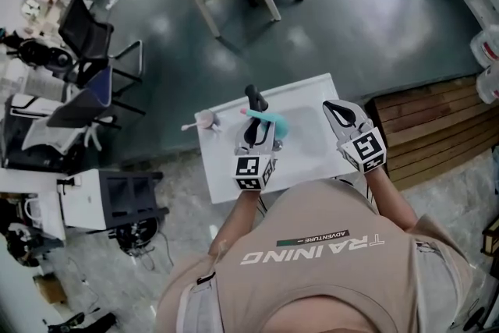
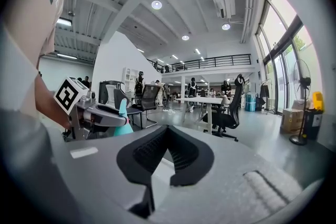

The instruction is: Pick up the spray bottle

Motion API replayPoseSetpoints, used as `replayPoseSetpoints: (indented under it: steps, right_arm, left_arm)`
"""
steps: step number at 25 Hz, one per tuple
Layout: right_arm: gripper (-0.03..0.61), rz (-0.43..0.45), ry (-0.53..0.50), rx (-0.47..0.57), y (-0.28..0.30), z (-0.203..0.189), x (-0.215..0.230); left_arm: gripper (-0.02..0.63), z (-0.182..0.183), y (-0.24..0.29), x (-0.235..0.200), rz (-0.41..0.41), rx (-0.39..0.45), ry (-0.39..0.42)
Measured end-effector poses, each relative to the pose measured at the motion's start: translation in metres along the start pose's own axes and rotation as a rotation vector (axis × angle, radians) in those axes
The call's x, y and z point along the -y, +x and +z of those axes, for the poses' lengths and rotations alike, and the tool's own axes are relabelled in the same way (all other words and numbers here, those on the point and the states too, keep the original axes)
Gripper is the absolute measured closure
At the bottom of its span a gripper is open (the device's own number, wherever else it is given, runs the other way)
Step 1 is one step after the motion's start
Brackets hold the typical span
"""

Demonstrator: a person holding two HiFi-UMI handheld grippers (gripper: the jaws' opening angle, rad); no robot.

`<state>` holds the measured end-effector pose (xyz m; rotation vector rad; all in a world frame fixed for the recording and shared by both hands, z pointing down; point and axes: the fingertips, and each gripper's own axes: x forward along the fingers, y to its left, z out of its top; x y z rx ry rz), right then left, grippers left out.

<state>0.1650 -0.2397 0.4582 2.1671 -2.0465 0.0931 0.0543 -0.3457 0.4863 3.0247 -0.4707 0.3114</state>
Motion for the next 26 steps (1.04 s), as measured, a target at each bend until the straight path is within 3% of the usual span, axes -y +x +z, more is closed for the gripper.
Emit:
replayPoseSetpoints:
  steps: [26]
  right_arm:
    - [0.577,0.008,0.01,0.007,-0.004,-0.002,-0.002]
  left_arm:
    - [0.465,-0.01,-0.01,-0.002,0.032,-0.01,-0.022]
